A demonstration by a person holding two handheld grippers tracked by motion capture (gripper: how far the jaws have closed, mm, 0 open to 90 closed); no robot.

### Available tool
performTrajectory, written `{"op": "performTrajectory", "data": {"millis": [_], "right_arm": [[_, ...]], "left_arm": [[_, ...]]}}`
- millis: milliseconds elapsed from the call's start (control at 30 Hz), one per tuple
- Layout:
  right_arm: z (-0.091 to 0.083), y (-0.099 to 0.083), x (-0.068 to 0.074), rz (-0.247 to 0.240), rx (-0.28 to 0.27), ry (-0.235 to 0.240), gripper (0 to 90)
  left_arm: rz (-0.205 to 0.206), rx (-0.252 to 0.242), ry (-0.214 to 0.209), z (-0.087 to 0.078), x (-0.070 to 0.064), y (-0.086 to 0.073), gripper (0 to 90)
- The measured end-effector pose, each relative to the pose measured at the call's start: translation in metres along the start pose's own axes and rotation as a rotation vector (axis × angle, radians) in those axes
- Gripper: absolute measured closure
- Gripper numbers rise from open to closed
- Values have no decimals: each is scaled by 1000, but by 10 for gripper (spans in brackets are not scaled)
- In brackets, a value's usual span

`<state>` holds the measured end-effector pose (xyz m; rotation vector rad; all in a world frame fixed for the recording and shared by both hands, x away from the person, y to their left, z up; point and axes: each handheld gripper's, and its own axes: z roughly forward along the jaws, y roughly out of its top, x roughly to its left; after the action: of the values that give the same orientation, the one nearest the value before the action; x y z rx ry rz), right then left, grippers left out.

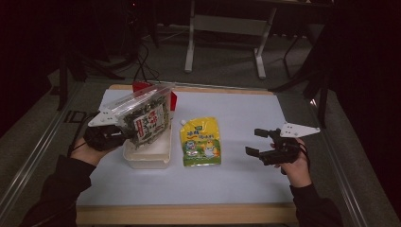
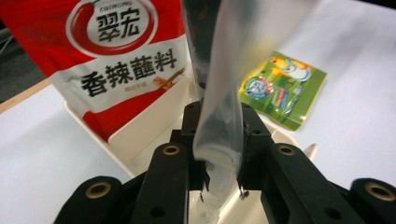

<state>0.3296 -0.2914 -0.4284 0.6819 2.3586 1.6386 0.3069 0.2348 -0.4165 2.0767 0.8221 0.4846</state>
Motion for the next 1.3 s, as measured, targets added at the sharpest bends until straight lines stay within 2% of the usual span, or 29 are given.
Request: {"op": "performTrajectory", "data": {"millis": [167, 200, 267, 433, 567, 700, 767, 867, 967, 1000, 1033, 1167, 1300], "right_arm": [[0, -1, 0, 4, -4, 2, 148], [0, -1, -1, 3, -4, 0, 148], [0, -1, -1, 3, -2, -3, 148], [0, 0, -1, 4, -4, -4, 148], [1, 0, -1, 4, -7, -2, 148], [1, -2, -1, 10, -5, -2, 148], [1, -2, -2, 15, -7, -2, 148], [0, -3, -3, 19, -12, -1, 148], [0, -3, -3, 19, -13, 0, 148], [0, -3, -3, 20, -15, 1, 148], [0, -3, -3, 22, -17, 1, 148], [0, -3, -3, 21, -17, 0, 148], [1, -4, -3, 25, -18, 3, 148]], "left_arm": [[-9, 33, 2, 10, 1, -5, 781], [-22, 24, -7, 10, 2, -6, 781], [-15, 10, 0, 7, 2, -6, 781], [25, 6, 5, -4, 0, 10, 778], [18, 5, 12, -15, 0, 23, 778], [31, 28, 12, -18, -2, 28, 778], [24, 42, 7, -16, -2, 29, 777], [18, 91, -3, -9, -1, 31, 778], [5, 113, -2, -4, -1, 32, 778], [12, 141, -2, 1, -2, 33, 779], [13, 148, -1, 2, -2, 34, 779], [33, 157, 0, 7, -4, 32, 779], [15, 137, -9, 12, 1, 23, 779]]}}
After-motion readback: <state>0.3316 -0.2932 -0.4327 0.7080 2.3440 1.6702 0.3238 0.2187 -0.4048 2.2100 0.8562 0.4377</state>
